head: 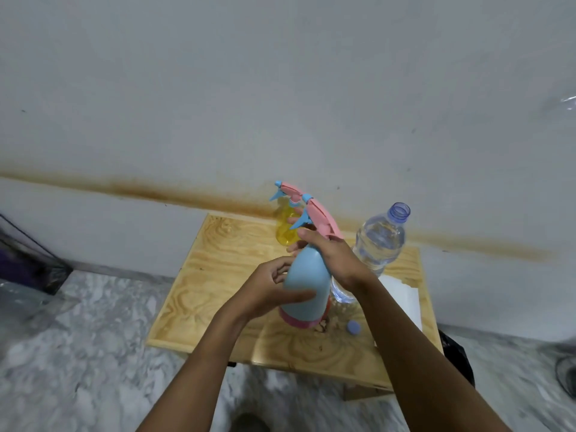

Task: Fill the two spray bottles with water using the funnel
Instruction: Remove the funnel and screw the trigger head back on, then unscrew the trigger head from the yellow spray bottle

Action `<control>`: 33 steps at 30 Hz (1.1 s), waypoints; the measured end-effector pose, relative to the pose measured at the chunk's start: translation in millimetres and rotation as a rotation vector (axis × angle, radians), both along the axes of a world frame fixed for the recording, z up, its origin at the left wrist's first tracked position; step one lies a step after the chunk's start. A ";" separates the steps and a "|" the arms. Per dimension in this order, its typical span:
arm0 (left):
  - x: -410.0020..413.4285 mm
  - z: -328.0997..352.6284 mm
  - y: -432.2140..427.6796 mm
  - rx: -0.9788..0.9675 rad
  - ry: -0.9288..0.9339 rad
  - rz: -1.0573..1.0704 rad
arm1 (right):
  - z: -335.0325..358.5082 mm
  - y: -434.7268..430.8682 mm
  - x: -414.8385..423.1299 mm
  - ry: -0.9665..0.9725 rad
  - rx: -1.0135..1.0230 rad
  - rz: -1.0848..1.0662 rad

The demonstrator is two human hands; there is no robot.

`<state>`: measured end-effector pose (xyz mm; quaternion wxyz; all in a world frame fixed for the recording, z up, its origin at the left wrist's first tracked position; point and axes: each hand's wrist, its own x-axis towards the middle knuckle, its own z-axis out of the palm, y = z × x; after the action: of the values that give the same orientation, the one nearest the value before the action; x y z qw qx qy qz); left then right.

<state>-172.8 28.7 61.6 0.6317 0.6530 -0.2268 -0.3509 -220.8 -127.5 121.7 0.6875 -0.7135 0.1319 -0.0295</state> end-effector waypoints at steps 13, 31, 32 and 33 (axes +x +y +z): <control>62.5 -106.2 37.8 0.754 -0.410 0.081 | -60.5 24.4 -2.2 0.423 -0.209 -0.068; 77.6 -154.3 40.4 1.126 -0.626 -0.177 | -112.7 39.2 5.2 0.661 -0.300 -0.174; 77.9 -154.5 40.6 1.126 -0.630 -0.177 | -111.8 39.7 4.9 0.645 -0.305 -0.180; 78.4 -155.0 41.3 1.122 -0.627 -0.174 | -110.9 40.4 5.0 0.638 -0.310 -0.188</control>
<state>-94.3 70.0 -93.4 0.0678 0.9345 -0.2347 -0.2589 -215.8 -87.2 10.9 0.4898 -0.7673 0.3985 0.1119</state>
